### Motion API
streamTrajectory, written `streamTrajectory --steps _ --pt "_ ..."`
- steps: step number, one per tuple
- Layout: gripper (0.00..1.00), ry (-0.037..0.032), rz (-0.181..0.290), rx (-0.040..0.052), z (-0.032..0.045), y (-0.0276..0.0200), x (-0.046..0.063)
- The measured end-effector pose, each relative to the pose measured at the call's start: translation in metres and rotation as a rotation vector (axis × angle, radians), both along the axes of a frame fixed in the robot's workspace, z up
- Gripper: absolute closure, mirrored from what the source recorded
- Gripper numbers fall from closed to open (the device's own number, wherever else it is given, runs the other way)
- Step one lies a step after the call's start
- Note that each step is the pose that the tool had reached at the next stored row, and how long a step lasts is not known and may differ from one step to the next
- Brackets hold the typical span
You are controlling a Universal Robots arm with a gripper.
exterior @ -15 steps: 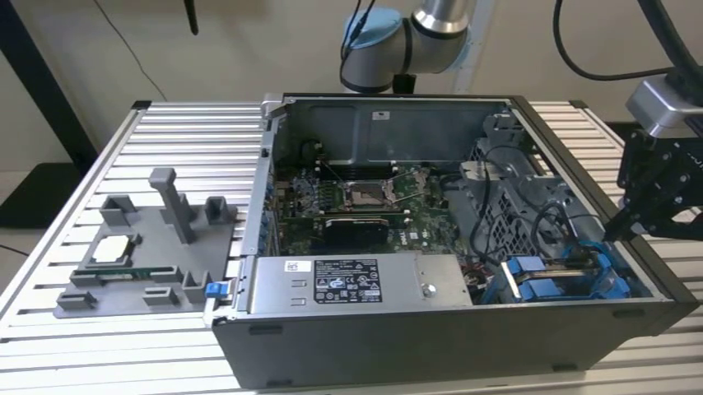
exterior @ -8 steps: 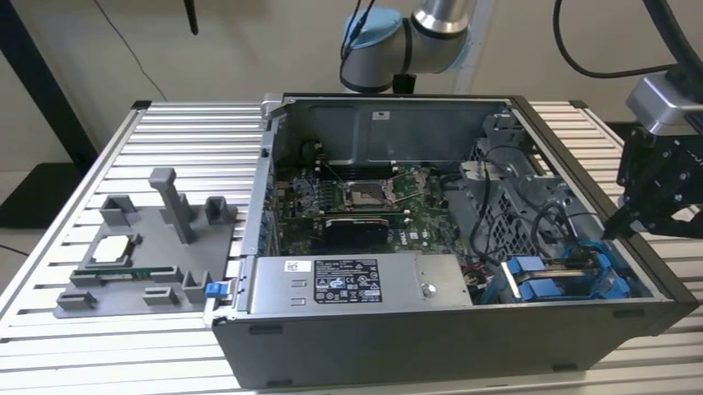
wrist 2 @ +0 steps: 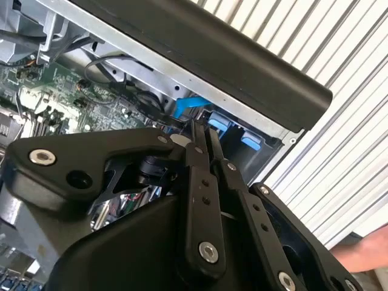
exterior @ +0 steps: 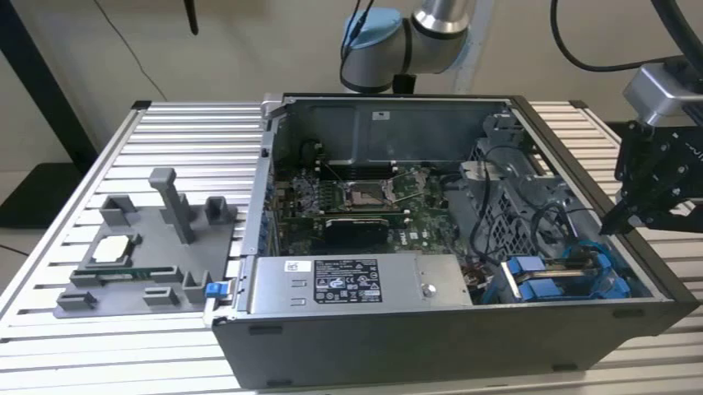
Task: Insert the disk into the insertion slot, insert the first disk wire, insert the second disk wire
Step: 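Insert the second disk wire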
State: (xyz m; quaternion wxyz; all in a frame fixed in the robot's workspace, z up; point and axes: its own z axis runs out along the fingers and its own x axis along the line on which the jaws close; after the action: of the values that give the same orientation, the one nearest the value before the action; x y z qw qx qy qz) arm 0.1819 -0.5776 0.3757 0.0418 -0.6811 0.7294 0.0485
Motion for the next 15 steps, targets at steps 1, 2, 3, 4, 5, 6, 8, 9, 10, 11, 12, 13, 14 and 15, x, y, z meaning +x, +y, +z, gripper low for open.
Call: streamTrajectory --steps 1,2,3,4,5,6,8,9,10,11,12,13,14,15 --pt "1.00 -0.0002 0.000 0.0000 0.0008 0.0003 -0.001" --pt "1.00 -0.0004 0.000 -0.0001 0.0019 0.0009 -0.002" --pt "1.00 -0.0005 0.000 -0.0001 0.0032 0.0014 -0.003" --pt "1.00 -0.0007 0.000 -0.0002 0.0046 0.0019 -0.003" --pt "1.00 -0.0008 0.000 0.0000 0.0063 0.0024 -0.004" --pt "1.00 -0.0010 0.000 0.0000 0.0081 0.0029 -0.005" --pt "1.00 -0.0013 0.000 0.0000 0.0136 0.0039 -0.007" --pt "1.00 -0.0015 0.000 0.0000 0.0155 0.0042 -0.008" --pt "1.00 -0.0016 0.000 -0.0001 0.0174 0.0045 -0.008" --pt "1.00 -0.0018 0.000 0.0000 0.0194 0.0048 -0.009" --pt "1.00 -0.0019 0.000 -0.0001 0.0215 0.0051 -0.010" --pt "1.00 -0.0021 0.000 0.0000 0.0236 0.0054 -0.011" --pt "1.00 -0.0022 0.000 0.0000 0.0256 0.0056 -0.011" --pt "1.00 -0.0024 0.000 0.0000 0.0279 0.0059 -0.012"
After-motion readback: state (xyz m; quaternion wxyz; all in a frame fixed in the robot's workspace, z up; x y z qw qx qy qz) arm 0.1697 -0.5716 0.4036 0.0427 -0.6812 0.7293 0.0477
